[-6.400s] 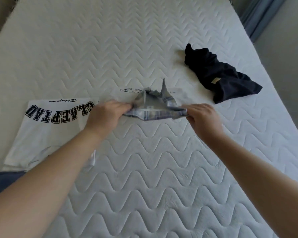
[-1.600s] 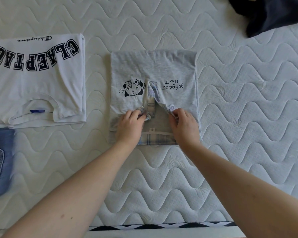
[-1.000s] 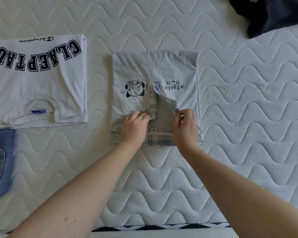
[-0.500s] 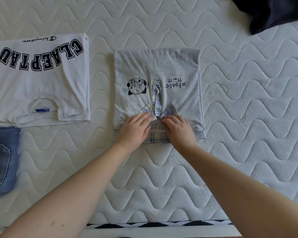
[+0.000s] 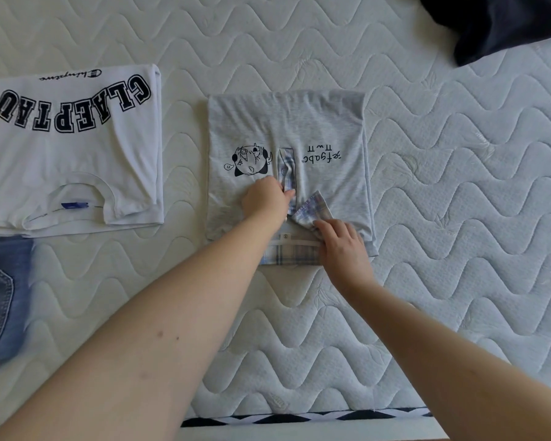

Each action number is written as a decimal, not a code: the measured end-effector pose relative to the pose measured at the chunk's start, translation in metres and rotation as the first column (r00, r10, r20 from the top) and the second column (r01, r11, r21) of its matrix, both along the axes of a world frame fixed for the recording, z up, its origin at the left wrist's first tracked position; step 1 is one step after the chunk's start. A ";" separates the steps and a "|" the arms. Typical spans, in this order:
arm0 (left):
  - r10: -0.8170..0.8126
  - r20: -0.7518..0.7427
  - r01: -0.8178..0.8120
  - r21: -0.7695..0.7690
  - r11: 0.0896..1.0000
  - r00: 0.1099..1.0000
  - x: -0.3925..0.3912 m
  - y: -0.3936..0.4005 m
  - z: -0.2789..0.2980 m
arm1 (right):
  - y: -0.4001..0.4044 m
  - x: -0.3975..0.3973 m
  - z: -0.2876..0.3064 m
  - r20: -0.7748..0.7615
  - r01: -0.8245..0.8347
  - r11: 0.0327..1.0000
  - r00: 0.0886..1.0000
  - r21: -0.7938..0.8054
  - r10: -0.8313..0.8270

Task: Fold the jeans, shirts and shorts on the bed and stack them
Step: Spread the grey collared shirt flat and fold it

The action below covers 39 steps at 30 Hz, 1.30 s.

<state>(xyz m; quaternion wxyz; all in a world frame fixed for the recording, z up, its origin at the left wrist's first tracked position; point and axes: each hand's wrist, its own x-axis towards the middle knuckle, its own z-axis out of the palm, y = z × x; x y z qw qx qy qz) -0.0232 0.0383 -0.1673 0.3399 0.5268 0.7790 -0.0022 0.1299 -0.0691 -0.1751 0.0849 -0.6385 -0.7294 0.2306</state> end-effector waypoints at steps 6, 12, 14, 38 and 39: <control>0.073 0.054 -0.076 0.059 0.995 0.996 -0.007 -0.008 -0.001 | 0.004 0.003 0.001 -0.004 0.045 0.999 0.999 -0.020 -0.045; 0.082 0.025 -0.084 0.095 0.992 0.996 -0.015 -0.027 -0.018 | -0.005 0.006 -0.001 0.087 0.031 0.997 0.996 0.077 -0.037; 0.059 0.009 -0.060 0.123 0.991 0.998 -0.014 -0.029 -0.019 | -0.009 0.009 0.000 0.078 0.068 0.994 0.994 0.082 -0.074; 0.703 0.564 -0.788 -0.141 0.600 0.434 -0.050 -0.150 -0.016 | -0.041 -0.009 0.000 -0.365 0.560 0.338 0.067 -0.756 -0.928; 0.716 0.569 -0.792 -0.172 0.585 0.405 -0.050 -0.148 -0.016 | -0.041 -0.008 0.001 -0.363 0.523 0.323 0.027 -0.789 -0.931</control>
